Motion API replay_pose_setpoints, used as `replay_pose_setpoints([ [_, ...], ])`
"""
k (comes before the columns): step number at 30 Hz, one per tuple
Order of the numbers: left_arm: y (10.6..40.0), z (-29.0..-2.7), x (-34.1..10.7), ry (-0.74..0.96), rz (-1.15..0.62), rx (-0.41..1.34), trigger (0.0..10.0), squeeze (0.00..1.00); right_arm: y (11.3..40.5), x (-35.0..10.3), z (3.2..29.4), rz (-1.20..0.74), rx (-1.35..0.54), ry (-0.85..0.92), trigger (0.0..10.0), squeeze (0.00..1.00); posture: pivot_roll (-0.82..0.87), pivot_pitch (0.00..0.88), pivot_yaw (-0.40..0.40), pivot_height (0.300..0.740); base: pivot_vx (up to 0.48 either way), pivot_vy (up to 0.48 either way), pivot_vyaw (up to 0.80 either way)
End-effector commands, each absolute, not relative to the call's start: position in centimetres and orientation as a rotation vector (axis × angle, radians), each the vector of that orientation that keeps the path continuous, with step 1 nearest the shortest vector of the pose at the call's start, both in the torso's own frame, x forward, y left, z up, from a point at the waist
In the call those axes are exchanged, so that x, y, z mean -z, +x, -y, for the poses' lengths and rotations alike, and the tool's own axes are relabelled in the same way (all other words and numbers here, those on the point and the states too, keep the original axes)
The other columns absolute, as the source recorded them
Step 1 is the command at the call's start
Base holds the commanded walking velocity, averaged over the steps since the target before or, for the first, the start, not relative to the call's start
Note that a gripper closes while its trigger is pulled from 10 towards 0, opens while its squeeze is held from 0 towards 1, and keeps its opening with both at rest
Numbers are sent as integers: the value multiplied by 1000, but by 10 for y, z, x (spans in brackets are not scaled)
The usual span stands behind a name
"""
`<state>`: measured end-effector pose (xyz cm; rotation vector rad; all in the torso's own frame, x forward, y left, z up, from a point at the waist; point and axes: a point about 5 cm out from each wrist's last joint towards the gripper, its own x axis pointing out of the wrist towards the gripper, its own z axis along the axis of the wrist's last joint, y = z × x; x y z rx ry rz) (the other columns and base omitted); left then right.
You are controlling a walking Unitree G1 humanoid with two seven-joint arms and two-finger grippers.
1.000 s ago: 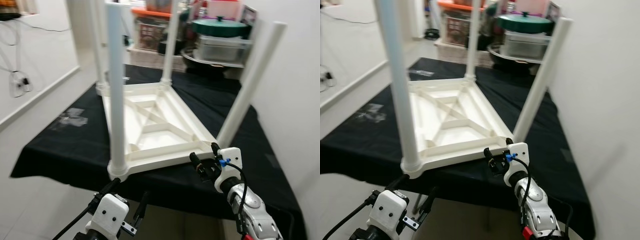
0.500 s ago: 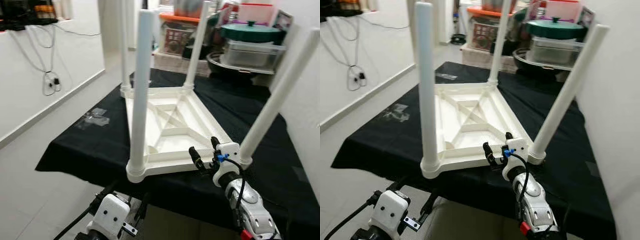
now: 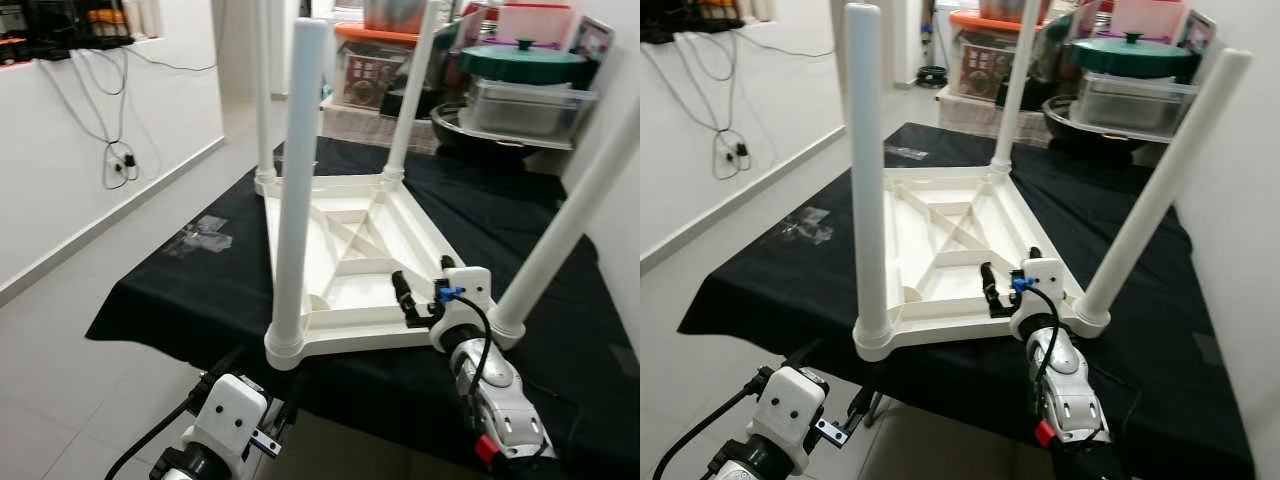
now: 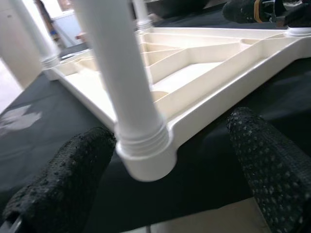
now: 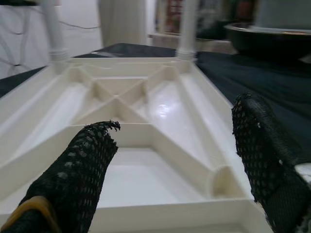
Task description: Building children table
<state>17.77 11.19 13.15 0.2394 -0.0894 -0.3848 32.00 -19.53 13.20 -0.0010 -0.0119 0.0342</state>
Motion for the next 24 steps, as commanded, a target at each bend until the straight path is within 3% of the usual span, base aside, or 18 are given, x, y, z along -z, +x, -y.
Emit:
replay_pose_setpoints([
  [1, 179, -110, -127, 232, 59, 396, 10000, 0, 324, -131, 196, -7, -69, 42, 10000, 0, 63, 0, -93, 740, 0, 0, 0],
  [2, 179, -110, -127, 232, 59, 396, 10000, 0, 324, -131, 196, -7, -69, 42, 10000, 0, 63, 0, -93, 740, 0, 0, 0],
  [4, 185, -108, -126, 222, 63, 399, 10000, 0, 327, -125, 189, -123, -342, 161, 10000, 0, 65, 0, -89, 740, 0, 0, 0],
  [6, 185, -107, -126, 222, 62, 399, 10000, 0, 326, -124, 188, -144, -386, 167, 10000, 0, 65, 0, -89, 740, 0, 0, 0],
  [10, 187, -106, -122, 218, 47, 419, 10000, 0, 307, -121, 195, -246, -747, 149, 10000, 0, 62, 0, -88, 740, 0, 0, 0],
  [17, 187, -106, -122, 221, 44, 429, 10000, 0, 307, -133, 213, -244, -878, 173, 10000, 0, 69, 0, -82, 740, 0, 0, 0],
  [24, 186, -106, -122, 227, 41, 436, 10000, 0, 307, -156, 204, -158, -1012, 198, 10000, 0, 75, 4, -80, 740, 0, 0, 0],
])
